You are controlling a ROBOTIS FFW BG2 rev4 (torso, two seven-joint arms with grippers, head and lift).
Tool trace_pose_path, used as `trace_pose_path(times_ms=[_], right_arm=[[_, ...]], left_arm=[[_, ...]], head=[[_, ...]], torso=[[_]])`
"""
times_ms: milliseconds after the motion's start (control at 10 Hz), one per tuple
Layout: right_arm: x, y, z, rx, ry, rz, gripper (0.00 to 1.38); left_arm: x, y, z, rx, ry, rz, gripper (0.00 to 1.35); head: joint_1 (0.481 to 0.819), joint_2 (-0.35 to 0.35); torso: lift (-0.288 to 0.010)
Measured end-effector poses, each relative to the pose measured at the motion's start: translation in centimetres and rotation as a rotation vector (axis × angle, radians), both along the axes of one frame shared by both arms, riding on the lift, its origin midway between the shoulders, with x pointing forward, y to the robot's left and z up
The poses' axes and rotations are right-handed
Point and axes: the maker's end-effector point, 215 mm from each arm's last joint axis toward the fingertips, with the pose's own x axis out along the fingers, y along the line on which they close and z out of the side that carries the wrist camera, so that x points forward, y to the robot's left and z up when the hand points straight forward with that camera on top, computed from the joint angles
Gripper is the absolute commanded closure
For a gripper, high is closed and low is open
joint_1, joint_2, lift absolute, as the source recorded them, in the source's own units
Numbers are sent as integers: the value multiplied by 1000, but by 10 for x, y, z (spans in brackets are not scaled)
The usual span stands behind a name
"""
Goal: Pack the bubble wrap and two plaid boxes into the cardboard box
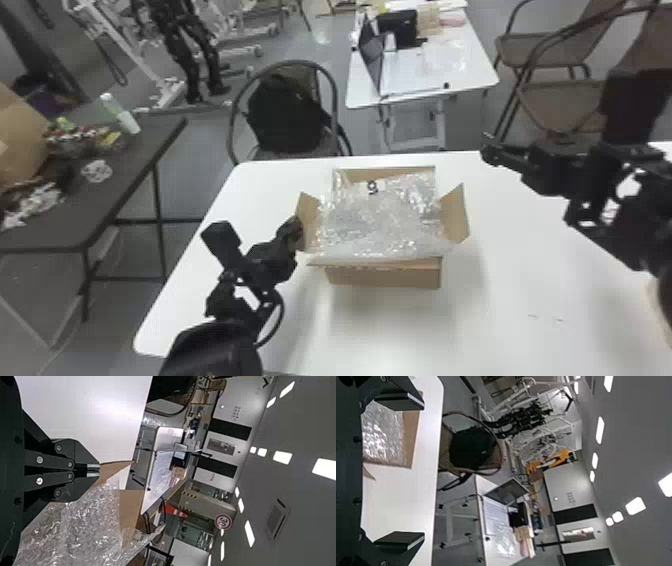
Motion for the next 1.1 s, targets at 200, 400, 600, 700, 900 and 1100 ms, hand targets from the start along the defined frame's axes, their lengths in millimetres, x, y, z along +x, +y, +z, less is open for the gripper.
trace_pose_path(times_ms=[200,400,600,700,900,1100], right_arm=[[-28,-67,3,-38,-105,-106,142],[-72,-120,-19,-109,-126,-179,142],[-110,-156,-45,-145,-129,-258,142],[-125,-168,-59,-149,-116,-288,145],[-146,-176,-83,-158,-107,-306,147],[-162,-189,-116,-155,-81,-329,147]], left_arm=[[-2,0,0,-9,-8,5,1213],[-5,3,1,-15,-14,13,1213],[-11,10,-1,-20,-14,27,1213],[-12,12,-1,-21,-14,32,1213],[-13,14,-1,-22,-15,36,1213],[-15,14,-2,-23,-13,37,1213]], head=[[690,224],[695,180],[695,160],[695,148],[695,142],[695,135]], torso=[[-71],[-71],[-71],[-71],[-71],[-71]])
